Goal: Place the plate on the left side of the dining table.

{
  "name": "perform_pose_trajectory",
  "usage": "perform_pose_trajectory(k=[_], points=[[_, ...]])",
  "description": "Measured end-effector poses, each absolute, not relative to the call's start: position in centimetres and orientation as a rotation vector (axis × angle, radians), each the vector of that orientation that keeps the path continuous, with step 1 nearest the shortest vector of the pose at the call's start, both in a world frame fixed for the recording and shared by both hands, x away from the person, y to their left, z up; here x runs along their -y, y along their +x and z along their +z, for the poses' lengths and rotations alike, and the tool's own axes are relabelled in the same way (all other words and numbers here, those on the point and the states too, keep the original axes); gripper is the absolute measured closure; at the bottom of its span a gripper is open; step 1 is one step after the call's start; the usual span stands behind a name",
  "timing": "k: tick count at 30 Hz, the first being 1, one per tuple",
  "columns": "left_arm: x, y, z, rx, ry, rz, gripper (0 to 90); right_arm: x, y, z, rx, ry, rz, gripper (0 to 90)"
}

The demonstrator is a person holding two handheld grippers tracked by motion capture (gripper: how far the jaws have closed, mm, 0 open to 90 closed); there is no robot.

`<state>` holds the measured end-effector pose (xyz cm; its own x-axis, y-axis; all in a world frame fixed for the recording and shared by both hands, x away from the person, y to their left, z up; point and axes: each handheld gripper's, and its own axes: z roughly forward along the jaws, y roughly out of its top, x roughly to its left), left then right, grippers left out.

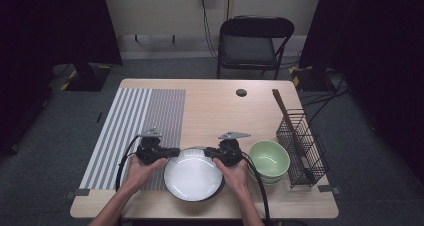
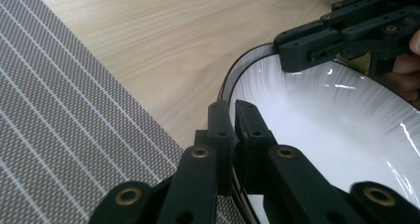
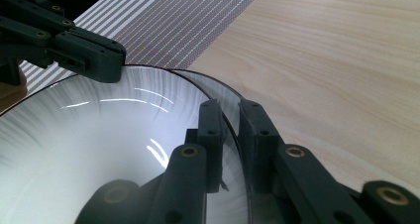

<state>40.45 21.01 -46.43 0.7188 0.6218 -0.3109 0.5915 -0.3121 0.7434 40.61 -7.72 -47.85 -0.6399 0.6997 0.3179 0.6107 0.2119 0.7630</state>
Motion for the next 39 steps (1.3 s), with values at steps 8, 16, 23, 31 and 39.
perform_pose_trajectory(k=[8, 16, 23, 31, 39], points=[[-21.5, 40.0, -46.4, -0.925, 2.002, 0.030, 83.0, 7.8, 40.5, -47.9, -2.370, 1.293, 1.422, 80.8], [-21.3, 40.3, -46.5, -0.934, 1.993, 0.021, 85.9, 7.8, 40.6, -47.9, -2.369, 1.292, 1.427, 80.8], [-21.3, 40.5, -46.3, -0.935, 1.983, 0.028, 86.5, 7.8, 40.7, -47.9, -2.358, 1.293, 1.433, 81.1], [-21.4, 41.0, -46.1, -0.931, 1.975, 0.038, 87.2, 7.8, 40.9, -47.8, -2.345, 1.299, 1.446, 81.7], [-21.5, 41.0, -46.1, -0.948, 1.963, 0.024, 80.3, 7.8, 40.9, -47.8, -2.339, 1.299, 1.456, 82.1]])
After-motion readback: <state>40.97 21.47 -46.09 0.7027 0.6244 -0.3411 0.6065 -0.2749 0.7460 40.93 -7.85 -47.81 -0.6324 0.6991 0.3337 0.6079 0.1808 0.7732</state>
